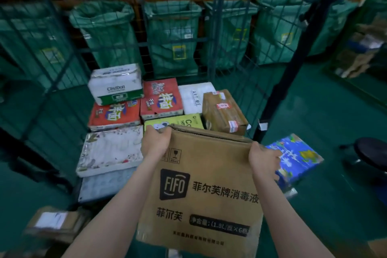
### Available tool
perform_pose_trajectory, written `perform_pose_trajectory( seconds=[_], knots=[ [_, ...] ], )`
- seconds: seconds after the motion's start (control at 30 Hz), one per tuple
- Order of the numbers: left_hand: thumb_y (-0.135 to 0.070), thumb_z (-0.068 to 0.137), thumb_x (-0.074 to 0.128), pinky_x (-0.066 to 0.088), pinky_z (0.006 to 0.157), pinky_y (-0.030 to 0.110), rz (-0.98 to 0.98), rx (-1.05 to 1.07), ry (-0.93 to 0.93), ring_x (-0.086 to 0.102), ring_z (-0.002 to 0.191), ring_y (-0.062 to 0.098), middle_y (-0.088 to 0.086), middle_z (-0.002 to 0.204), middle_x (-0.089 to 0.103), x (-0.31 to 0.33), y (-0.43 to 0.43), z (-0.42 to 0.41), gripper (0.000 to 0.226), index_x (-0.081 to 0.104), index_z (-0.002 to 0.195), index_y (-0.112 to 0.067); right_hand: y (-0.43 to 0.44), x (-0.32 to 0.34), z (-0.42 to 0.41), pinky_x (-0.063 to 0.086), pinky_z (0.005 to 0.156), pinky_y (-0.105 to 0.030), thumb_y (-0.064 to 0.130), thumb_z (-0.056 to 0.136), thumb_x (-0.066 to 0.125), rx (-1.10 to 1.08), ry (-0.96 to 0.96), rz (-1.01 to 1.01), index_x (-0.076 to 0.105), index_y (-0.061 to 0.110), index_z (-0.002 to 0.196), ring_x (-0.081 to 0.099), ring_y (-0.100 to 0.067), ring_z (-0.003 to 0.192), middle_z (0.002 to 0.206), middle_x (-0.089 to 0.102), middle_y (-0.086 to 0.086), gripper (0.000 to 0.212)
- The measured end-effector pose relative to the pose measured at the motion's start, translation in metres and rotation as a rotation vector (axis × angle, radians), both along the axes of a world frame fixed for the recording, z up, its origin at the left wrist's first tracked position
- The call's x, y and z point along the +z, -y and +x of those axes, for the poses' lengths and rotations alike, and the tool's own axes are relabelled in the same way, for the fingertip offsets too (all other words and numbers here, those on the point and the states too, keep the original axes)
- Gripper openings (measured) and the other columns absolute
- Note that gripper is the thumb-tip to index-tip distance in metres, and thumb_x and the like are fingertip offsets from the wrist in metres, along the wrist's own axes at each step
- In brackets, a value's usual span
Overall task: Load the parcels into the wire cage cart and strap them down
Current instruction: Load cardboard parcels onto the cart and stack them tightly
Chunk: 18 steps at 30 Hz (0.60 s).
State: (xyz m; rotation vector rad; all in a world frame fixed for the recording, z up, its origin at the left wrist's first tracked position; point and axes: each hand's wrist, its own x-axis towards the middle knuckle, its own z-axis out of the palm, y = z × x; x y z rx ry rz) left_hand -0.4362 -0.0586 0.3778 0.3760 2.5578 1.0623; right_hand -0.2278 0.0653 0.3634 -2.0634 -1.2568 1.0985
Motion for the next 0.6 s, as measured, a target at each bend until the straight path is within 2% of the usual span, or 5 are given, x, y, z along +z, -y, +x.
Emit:
perform_pose_trajectory(
  seconds=[0.13,0.33,0.43,0.53,0.6],
  knots=[
    [-0.042,0.089,0.051,0.047,0.086,0.042,0.048,0.04,-0.016,0.057,0.1,0.03,0.011,0.115,0.058,0.006,-0.025,-0.066,0.049,0.044,0.121,-0.007,-0.029,0.005,-0.066,0.021,0.107,-0.049,0.04,0.09,0.052,0.008,-0.034,0.021,0.027,-0.001,0.135,0.031,-0.035,0.134,0.144,0.035,-0.02,0.066],
    [-0.042,0.091,0.051,0.044,0.072,0.037,0.104,0.048,-0.048,0.056,0.091,0.029,0.01,0.104,0.057,0.02,-0.065,-0.144,0.035,0.045,0.105,-0.01,-0.072,0.012,-0.148,0.029,0.105,-0.047,0.037,0.09,0.055,0.025,-0.141,0.109,0.026,-0.003,0.134,0.034,-0.038,0.13,0.141,0.037,-0.023,0.066],
    [-0.044,0.09,0.052,0.046,0.076,0.038,0.127,0.039,-0.056,0.058,0.098,0.03,0.011,0.113,0.059,0.015,-0.087,-0.182,0.043,0.046,0.114,-0.009,-0.099,0.007,-0.181,0.037,0.1,-0.044,0.032,0.091,0.055,0.039,-0.202,0.14,0.028,-0.004,0.131,0.039,-0.038,0.127,0.136,0.041,-0.025,0.06],
    [-0.038,0.091,0.054,0.04,0.069,0.033,0.192,0.037,0.032,0.055,0.099,0.028,0.011,0.115,0.055,0.009,-0.112,-0.217,0.039,0.045,0.114,-0.008,-0.13,0.004,-0.216,0.039,0.084,-0.037,0.028,0.094,0.051,0.113,-0.202,0.12,0.024,-0.004,0.134,0.048,-0.037,0.118,0.129,0.048,-0.023,0.057],
    [-0.036,0.092,0.055,0.04,0.067,0.032,0.24,0.059,0.112,0.055,0.099,0.029,0.012,0.114,0.054,0.003,-0.13,-0.237,0.039,0.044,0.115,-0.008,-0.152,0.001,-0.239,0.038,0.081,-0.033,0.026,0.095,0.05,0.165,-0.194,0.114,0.02,-0.004,0.137,0.052,-0.036,0.114,0.126,0.052,-0.022,0.059]
  ],
)
